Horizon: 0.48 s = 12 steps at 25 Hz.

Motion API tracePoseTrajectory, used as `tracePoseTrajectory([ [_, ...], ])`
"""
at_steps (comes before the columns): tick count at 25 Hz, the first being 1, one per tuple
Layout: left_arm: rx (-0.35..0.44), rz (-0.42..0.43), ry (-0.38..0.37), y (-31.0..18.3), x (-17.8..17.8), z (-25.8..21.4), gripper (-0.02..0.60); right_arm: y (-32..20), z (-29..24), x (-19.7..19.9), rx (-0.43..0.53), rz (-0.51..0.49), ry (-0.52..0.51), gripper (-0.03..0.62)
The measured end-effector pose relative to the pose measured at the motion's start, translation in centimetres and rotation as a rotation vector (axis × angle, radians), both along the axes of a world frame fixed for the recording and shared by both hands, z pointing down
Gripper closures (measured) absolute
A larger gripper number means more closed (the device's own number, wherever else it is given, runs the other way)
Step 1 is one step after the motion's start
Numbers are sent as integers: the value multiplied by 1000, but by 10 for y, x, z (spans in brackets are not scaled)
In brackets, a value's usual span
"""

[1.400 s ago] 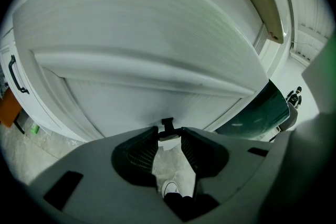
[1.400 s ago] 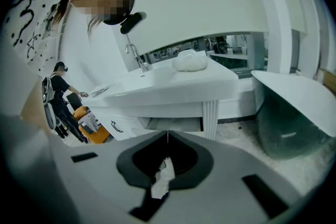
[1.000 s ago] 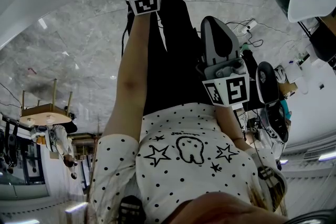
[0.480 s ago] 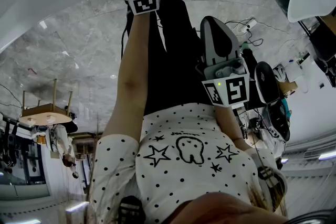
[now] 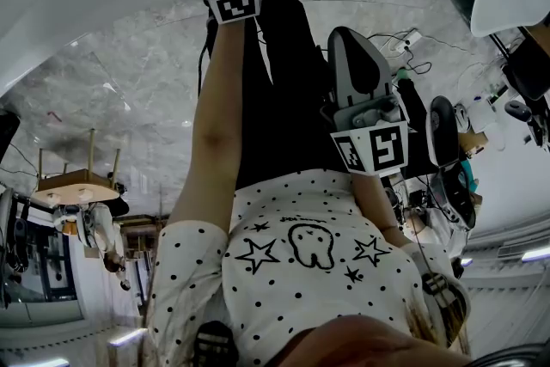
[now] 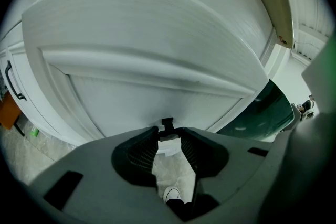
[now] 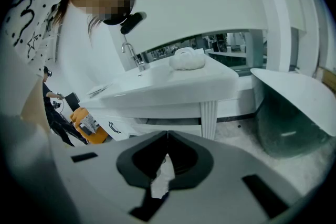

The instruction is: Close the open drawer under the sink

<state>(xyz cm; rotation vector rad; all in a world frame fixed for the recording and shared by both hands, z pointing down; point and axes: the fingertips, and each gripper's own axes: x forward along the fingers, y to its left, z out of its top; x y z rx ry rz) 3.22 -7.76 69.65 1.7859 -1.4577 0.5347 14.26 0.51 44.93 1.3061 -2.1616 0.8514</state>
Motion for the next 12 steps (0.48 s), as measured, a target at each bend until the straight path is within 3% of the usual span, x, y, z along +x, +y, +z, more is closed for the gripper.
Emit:
tracePoseTrajectory([
  [12, 7, -9, 8, -8, -5, -3, 443, -3, 0, -6, -6, -9, 3, 579],
])
